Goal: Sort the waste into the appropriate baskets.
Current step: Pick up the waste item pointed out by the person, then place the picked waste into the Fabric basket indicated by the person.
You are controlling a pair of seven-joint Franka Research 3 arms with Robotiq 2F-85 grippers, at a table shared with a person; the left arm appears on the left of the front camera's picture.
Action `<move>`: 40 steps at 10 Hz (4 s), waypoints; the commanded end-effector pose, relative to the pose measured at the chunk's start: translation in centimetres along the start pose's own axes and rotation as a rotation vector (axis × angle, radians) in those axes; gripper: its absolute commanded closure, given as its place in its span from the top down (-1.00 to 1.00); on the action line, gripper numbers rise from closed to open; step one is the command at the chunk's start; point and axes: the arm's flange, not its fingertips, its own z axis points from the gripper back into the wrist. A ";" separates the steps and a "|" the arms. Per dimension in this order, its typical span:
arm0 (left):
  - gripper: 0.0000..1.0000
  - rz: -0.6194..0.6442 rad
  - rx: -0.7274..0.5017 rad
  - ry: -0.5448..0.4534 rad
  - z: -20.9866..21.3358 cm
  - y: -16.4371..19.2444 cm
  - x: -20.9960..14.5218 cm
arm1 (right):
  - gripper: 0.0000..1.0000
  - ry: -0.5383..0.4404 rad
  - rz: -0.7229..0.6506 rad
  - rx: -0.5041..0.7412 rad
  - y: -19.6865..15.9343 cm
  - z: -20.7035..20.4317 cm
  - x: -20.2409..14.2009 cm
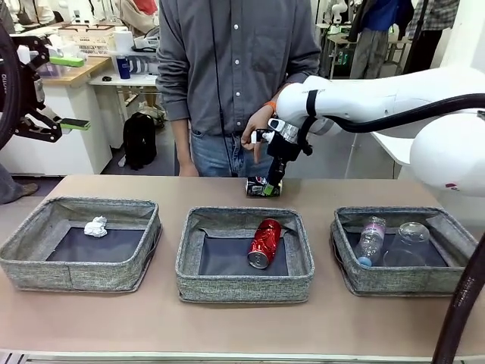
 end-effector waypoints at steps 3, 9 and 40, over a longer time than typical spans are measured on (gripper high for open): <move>1.00 0.004 -0.016 -0.009 -0.1 -0.3 -0.2 | -1.00 0.221 -0.411 -0.136 11.3 10.8 1.5; 1.00 0.004 -0.016 -0.009 -0.1 -0.3 -0.2 | -1.00 0.073 -0.602 -0.485 29.8 15.3 3.4; 1.00 0.004 -0.016 -0.009 -0.1 -0.3 -0.2 | -0.28 0.057 -1.267 -0.742 43.2 27.6 23.5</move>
